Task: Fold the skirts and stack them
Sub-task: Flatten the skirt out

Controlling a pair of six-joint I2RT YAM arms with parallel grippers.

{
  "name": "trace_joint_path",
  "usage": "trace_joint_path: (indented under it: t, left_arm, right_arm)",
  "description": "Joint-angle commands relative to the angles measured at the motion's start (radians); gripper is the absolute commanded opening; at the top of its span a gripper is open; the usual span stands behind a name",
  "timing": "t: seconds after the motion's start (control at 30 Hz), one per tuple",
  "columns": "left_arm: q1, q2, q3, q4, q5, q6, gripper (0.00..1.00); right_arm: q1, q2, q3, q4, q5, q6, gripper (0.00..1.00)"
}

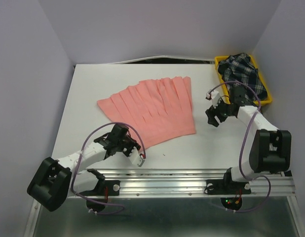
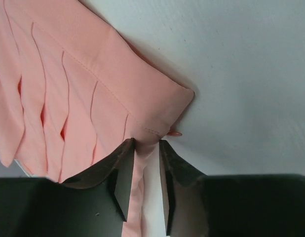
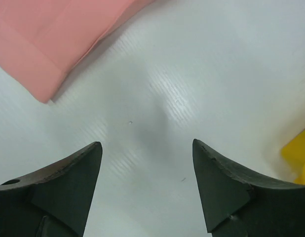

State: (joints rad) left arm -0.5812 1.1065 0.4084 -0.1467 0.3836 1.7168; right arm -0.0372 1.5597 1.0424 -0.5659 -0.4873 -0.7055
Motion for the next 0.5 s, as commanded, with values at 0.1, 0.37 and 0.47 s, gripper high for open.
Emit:
trace_joint_path:
  t: [0.1,0.37,0.47]
  left_arm:
    - [0.102,0.075,0.099,-0.073,0.08,0.0,0.19]
    - [0.237,0.142,0.194,-0.157,0.164,0.01,0.18]
    - [0.247,0.139,0.201,-0.157,0.184,0.001,0.28]
  right_arm:
    - [-0.03,-0.168,-0.341,0.348,-0.272,-0.869,0.75]
    - [-0.03,-0.057,-0.531,0.724,-0.576,-1.239,0.78]
    - [-0.03,-0.007,-0.562,0.831,-0.64,-1.33,0.77]
